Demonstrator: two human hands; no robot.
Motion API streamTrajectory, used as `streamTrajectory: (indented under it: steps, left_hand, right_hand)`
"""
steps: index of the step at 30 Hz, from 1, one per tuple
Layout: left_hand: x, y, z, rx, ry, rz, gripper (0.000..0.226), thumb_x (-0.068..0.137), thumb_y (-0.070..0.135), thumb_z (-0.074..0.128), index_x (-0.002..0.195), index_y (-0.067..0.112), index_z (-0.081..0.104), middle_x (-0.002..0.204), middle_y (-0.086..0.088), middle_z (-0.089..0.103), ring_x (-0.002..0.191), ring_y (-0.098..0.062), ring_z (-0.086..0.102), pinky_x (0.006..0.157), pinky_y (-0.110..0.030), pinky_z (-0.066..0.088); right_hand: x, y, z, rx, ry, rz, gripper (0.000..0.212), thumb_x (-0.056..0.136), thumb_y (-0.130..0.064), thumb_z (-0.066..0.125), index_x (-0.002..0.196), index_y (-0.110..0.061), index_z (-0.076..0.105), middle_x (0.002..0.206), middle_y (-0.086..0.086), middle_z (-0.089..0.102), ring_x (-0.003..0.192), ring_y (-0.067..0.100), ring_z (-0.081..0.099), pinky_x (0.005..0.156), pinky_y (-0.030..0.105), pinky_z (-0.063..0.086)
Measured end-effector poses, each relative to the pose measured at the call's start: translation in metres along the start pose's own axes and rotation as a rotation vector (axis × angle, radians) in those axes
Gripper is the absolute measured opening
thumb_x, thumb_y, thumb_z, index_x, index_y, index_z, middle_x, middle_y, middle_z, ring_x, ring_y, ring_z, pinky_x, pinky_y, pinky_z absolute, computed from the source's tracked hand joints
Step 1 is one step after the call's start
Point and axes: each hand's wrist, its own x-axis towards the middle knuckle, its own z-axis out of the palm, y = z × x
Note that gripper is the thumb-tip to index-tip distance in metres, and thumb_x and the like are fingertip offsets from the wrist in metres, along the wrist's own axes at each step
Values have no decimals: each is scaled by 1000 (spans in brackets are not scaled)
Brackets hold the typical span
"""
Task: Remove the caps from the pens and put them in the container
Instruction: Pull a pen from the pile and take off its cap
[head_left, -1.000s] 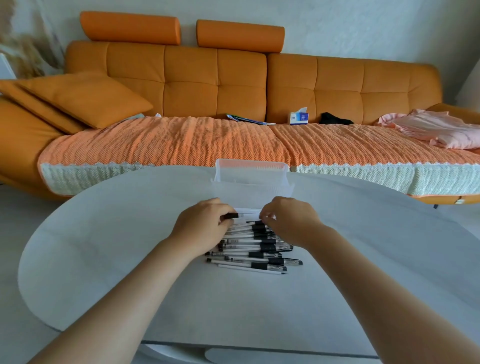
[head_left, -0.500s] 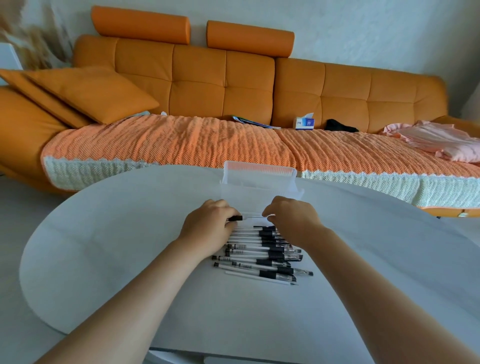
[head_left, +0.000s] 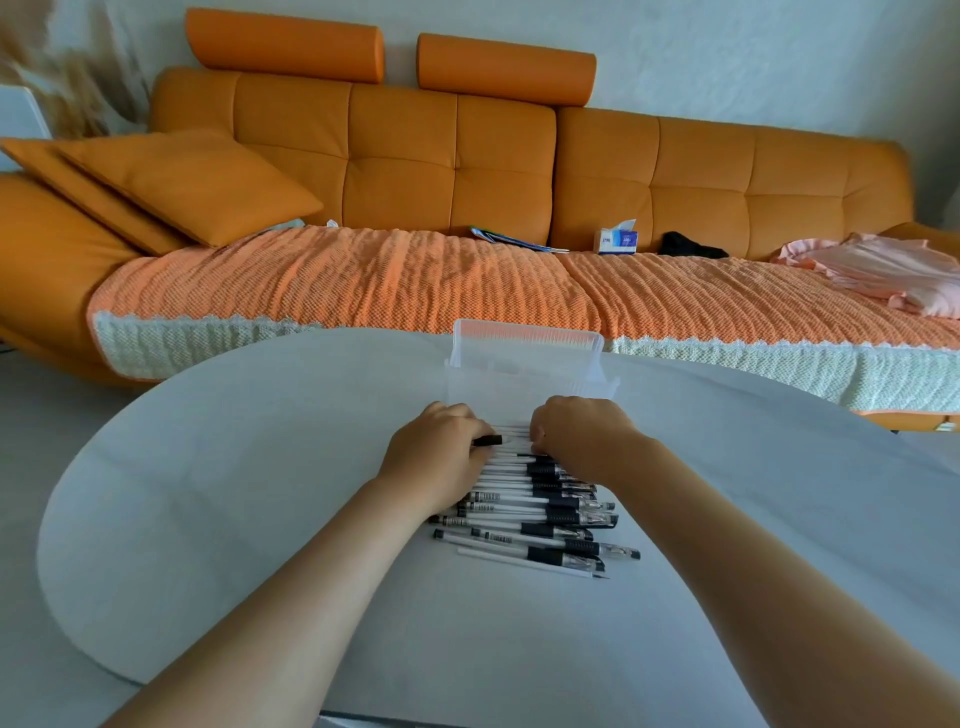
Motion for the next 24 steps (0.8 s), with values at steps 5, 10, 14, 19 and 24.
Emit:
streamTrajectory:
  steps: [5, 10, 14, 19, 24]
  left_hand:
    - [1, 1, 1, 7, -4, -6, 29, 99, 39, 48, 122, 34, 64, 114, 14, 58, 111, -12, 45, 81, -32, 49]
    - [2, 3, -1, 22, 63, 16, 29, 99, 35, 50, 124, 33, 62, 118, 14, 58, 112, -11, 45, 77, -31, 48]
    - [3, 7, -7, 84, 144, 42, 25, 98, 34, 52, 119, 32, 65, 112, 13, 62, 106, -13, 48, 65, -27, 39]
    - [-3, 16, -17, 23, 156, 49, 20, 97, 35, 53, 110, 30, 68, 101, 12, 67, 100, -13, 54, 69, -31, 49]
    - [-14, 25, -25, -14, 175, 21, 24, 96, 47, 49, 113, 37, 64, 103, 17, 64, 94, -7, 58, 67, -26, 47]
  right_hand:
    - [3, 0, 1, 15, 11, 24, 12, 98, -28, 58, 103, -25, 68, 103, -5, 68, 93, 17, 65, 80, 35, 57]
    - [-6, 5, -8, 145, 137, 42, 13, 95, -35, 62, 101, -33, 74, 100, -10, 71, 93, 13, 64, 74, 28, 52]
    - [-20, 13, -13, 194, 259, 0, 17, 96, -37, 60, 107, -35, 73, 105, -11, 71, 102, 12, 59, 73, 28, 45]
    - [-46, 20, -19, 463, 241, -40, 24, 101, -21, 53, 118, -25, 69, 110, -5, 67, 97, 16, 62, 84, 32, 50]
    - [-68, 29, -9, 559, 233, -25, 31, 103, -12, 45, 122, -22, 67, 108, -6, 63, 100, 14, 61, 83, 24, 45]
